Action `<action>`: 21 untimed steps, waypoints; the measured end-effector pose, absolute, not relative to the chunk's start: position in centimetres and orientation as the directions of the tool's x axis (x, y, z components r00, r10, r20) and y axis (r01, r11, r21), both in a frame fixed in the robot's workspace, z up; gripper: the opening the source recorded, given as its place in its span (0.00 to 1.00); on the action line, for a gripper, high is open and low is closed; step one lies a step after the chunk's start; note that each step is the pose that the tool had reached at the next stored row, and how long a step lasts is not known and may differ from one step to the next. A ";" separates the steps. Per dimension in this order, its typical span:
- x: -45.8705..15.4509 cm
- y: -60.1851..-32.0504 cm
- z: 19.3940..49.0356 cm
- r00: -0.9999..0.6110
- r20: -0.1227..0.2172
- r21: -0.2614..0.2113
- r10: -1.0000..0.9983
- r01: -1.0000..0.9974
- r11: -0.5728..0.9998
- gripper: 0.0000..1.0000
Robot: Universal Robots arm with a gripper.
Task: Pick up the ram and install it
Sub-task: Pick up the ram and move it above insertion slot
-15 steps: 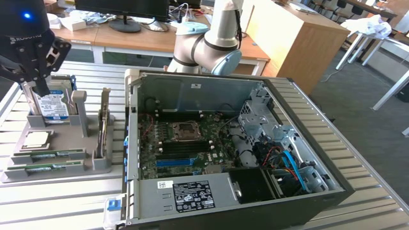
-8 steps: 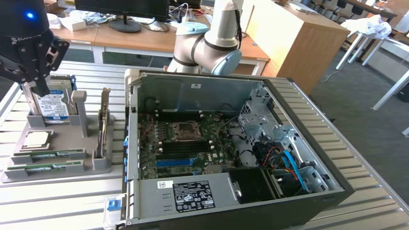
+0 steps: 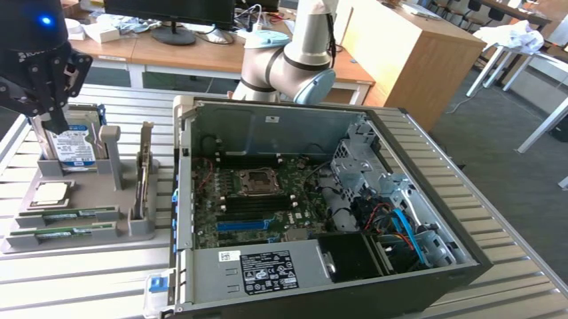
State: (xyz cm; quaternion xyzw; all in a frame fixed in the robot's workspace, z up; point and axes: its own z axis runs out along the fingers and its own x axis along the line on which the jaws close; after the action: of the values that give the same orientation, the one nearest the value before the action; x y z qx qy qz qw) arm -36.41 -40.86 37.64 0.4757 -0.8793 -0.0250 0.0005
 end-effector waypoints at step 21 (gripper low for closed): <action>-36.4 -40.9 37.6 -0.227 -0.022 0.045 -0.974 -0.973 0.226 0.10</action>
State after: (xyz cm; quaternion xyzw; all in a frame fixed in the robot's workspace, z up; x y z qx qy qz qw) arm -36.41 -40.86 37.64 0.6217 -0.7828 -0.0246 0.0053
